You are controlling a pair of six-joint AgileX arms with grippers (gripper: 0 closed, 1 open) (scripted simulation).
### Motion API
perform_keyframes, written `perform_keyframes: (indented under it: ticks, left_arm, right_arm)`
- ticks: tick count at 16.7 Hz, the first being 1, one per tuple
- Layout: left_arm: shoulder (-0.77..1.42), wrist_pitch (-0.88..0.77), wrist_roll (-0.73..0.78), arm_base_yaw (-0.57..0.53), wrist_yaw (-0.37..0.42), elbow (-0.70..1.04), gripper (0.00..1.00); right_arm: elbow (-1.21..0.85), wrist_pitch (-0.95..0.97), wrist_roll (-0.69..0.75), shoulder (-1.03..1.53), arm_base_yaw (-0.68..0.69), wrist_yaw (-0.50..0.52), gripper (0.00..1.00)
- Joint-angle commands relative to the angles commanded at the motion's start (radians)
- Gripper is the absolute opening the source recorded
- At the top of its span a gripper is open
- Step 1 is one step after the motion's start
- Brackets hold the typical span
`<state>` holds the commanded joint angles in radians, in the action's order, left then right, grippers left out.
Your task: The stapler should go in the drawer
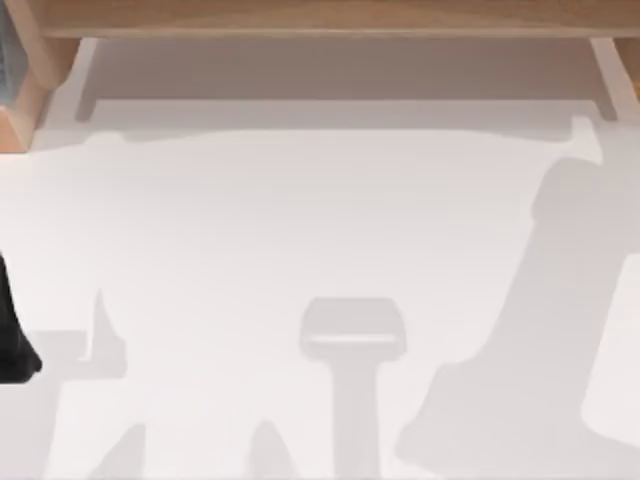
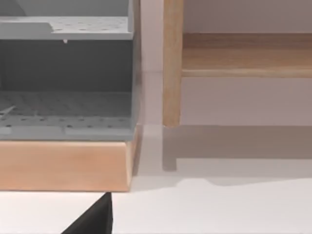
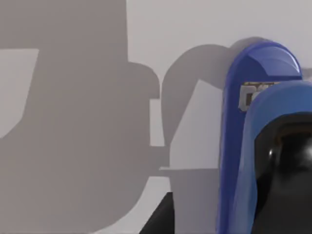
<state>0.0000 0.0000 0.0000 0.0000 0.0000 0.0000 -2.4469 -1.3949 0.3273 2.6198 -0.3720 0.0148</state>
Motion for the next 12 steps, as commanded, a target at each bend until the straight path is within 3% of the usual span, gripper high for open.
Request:
perform_keyframes:
  ticks: [2, 12]
  left_arm:
    - [0.0, 0.0, 0.0, 0.0, 0.0, 0.0, 1.0]
    - [0.0, 0.0, 0.0, 0.0, 0.0, 0.0, 1.0]
  right_arm:
    - [0.0, 0.0, 0.0, 0.0, 0.0, 0.0, 1.0]
    - [0.005, 0.004, 0.005, -0.006, -0.001, -0.002, 1.0]
